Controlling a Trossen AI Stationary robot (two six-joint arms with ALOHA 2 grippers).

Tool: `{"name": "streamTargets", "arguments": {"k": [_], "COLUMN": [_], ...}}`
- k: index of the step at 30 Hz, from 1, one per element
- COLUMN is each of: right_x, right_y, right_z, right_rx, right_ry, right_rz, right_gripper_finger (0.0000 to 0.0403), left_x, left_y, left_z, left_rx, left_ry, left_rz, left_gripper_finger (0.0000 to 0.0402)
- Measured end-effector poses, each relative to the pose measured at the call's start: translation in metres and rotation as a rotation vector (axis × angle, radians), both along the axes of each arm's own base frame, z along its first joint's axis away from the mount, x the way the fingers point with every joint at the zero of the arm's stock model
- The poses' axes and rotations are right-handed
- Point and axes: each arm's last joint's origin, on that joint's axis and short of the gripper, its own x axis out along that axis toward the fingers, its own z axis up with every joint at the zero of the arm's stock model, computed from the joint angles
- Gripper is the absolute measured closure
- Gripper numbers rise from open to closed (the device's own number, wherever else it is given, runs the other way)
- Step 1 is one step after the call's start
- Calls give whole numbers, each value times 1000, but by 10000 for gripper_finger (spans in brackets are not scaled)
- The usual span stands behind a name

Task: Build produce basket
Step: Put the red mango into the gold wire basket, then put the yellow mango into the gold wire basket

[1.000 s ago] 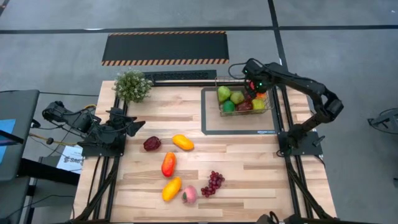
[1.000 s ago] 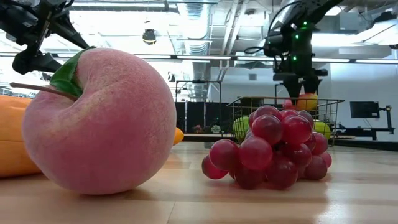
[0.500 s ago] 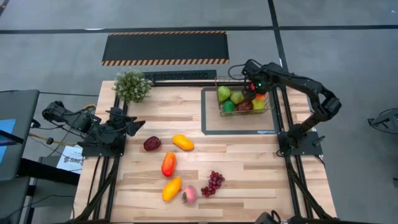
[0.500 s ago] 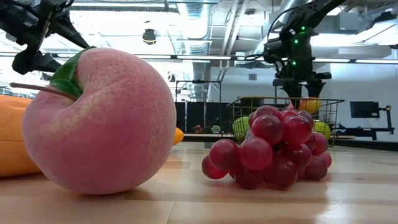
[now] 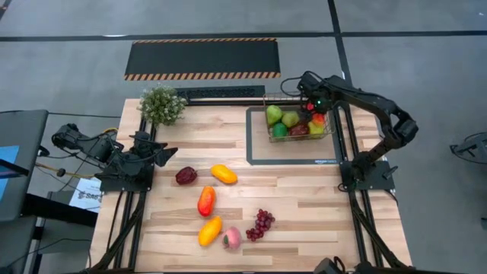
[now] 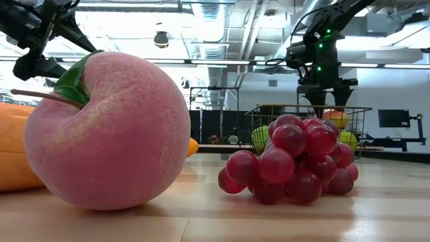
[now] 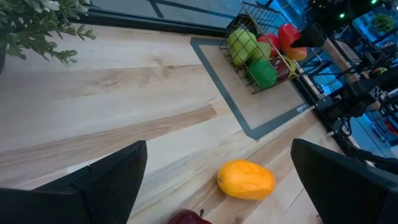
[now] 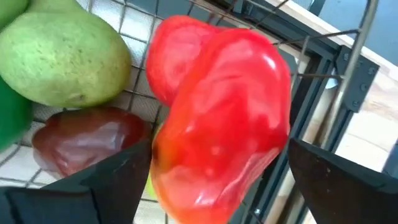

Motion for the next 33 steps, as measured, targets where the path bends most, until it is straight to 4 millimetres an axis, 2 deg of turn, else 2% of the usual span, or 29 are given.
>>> {"name": "streamTargets", "arguments": {"k": [3, 9, 12, 16, 20, 25, 27, 33], "right_x": [0, 8, 25, 66, 116, 178, 197, 245], "right_y": [2, 6, 15, 45, 90, 147, 163, 190], "right_z": [11, 52, 68, 76, 71, 46, 35, 3], "right_rx": [-5, -83, -96, -69, -69, -72, -66, -46], "right_ry": [-5, -90, -197, -416, -548, -662, -672, -629], "right_rz": [5, 22, 71, 225, 398, 635, 699, 825], "right_gripper_finger": [14, 15, 13, 12, 14, 12, 12, 14], "left_x": [0, 0, 0, 0, 0, 0, 0, 0], "left_y": [0, 0, 0, 0, 0, -1, -1, -2], "left_z": [0, 0, 0, 0, 0, 0, -1, -1], "left_rx": [0, 7, 6, 6, 6, -9, -20, -37], "left_ry": [0, 5, 4, 4, 4, 10, 15, 25], "left_rz": [0, -5, -4, -5, -5, -21, -34, -56], "left_gripper_finger": [17, 17, 17, 17, 17, 17, 17, 17]}}
